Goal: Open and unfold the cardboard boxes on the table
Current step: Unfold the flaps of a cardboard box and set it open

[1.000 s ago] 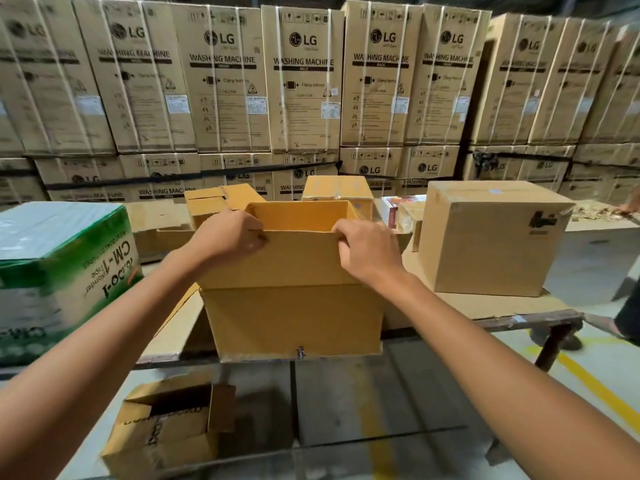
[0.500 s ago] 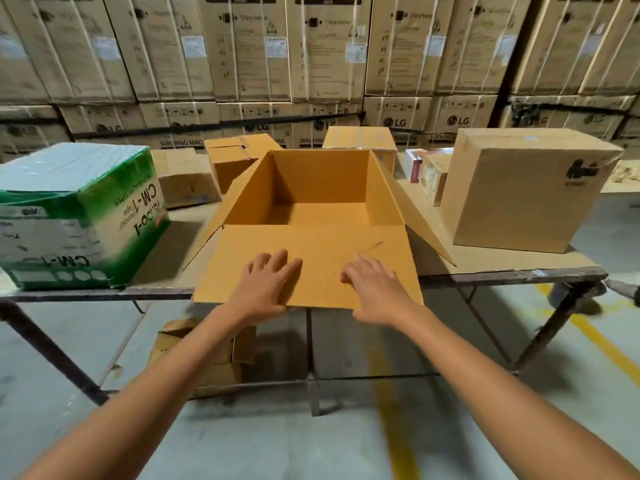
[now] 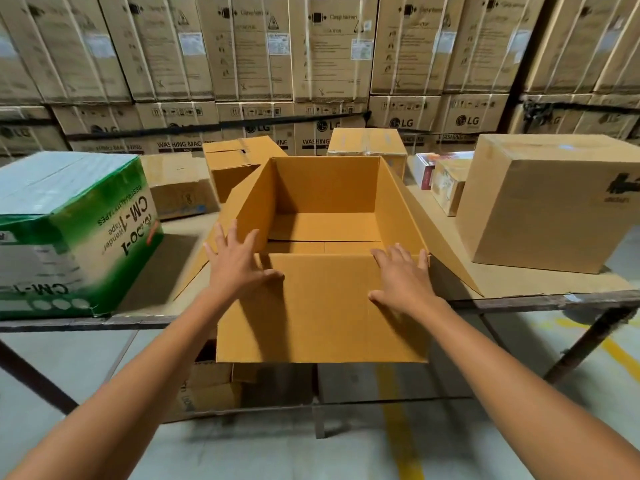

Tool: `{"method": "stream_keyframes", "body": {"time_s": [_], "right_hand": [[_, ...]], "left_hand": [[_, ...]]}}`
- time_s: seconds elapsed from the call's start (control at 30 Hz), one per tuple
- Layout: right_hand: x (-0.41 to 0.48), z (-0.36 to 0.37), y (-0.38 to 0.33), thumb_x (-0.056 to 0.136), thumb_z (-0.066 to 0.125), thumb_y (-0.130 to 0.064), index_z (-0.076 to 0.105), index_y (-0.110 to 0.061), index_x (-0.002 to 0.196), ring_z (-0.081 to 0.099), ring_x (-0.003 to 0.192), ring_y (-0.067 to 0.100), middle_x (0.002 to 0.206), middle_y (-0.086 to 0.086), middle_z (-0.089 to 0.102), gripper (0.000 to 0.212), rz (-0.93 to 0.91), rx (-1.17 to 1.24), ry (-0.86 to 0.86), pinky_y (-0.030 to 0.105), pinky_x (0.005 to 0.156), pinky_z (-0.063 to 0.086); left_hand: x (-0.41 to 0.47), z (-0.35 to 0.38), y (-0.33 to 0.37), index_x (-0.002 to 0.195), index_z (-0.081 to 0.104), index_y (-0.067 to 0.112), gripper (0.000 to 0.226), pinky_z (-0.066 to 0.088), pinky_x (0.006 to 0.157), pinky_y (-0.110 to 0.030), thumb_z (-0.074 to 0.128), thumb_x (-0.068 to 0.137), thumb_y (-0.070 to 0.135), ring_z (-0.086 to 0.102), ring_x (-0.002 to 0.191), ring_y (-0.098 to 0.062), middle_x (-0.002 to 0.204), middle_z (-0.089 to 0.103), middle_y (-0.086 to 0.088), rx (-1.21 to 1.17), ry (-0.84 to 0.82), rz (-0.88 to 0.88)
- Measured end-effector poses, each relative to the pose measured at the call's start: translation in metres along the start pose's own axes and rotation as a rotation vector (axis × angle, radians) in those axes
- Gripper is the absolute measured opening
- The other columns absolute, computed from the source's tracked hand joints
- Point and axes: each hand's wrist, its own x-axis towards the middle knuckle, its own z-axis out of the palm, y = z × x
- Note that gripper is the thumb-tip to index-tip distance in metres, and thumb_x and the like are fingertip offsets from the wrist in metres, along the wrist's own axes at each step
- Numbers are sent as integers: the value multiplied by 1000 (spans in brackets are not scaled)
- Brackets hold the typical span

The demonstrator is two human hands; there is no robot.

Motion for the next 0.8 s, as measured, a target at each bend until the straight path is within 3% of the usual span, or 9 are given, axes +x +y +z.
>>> {"method": "stream_keyframes", "body": {"time_s": [0.13, 0.2, 0.3, 0.5, 0.63, 0.7, 0.8], "right_hand": [[27, 8, 9, 84, 69, -54, 54, -24, 132, 53, 124, 21, 127, -2, 62, 58, 33, -36, 90, 45, 114, 28], [36, 10, 13, 85, 70, -53, 59, -23, 124, 58, 115, 21, 118, -2, 66, 51, 72, -43, 138, 42, 105, 35], [49, 12, 21, 84, 72, -53, 61, -22, 122, 58, 114, 23, 116, -1, 66, 50, 119, -35, 156, 42, 104, 37], [52, 15, 20, 85, 72, -48, 54, -20, 132, 48, 130, 25, 131, 3, 59, 58, 163, -43, 139, 46, 121, 20], [30, 18, 16, 89, 68, -44, 30, -18, 153, 17, 152, 27, 159, 7, 32, 78, 124, -3, 104, 49, 125, 3], [19, 12, 16, 92, 65, -42, 19, -20, 158, 4, 154, 26, 166, 7, 16, 84, 81, 91, 63, 48, 124, 4], [-10, 1, 9, 95, 63, -39, 15, -22, 159, 3, 155, 23, 168, 4, 8, 82, 22, 275, 32, 45, 121, 18]], "left_hand": [[26, 13, -9, 146, 41, 32, 107, 16, 111, -72, 52, 58, 92, 4, 149, -39, 163, 18, -6, 38, -142, -52], [30, 17, -4, 137, 53, 31, 102, 25, 110, -70, 43, 58, 94, 13, 147, -39, 155, 34, -7, 66, -125, -34], [36, 22, 8, 128, 59, 30, 99, 28, 109, -68, 36, 58, 96, 19, 145, -40, 144, 47, -6, 57, -72, -7], [40, 23, 13, 131, 57, 29, 96, 24, 110, -68, 41, 63, 95, 18, 146, -40, 145, 46, -7, 49, -77, 19], [32, 20, 12, 140, 49, 27, 99, 13, 114, -69, 38, 67, 93, 13, 149, -38, 152, 40, -10, 58, -113, 50], [26, 14, 17, 143, 44, 24, 91, 9, 115, -69, 40, 76, 86, 11, 151, -36, 154, 37, -12, 80, -147, 83], [6, 0, 29, 149, 34, 23, 83, 12, 117, -66, 45, 85, 74, 6, 152, -33, 161, 24, -12, -6, -107, 144]]}}
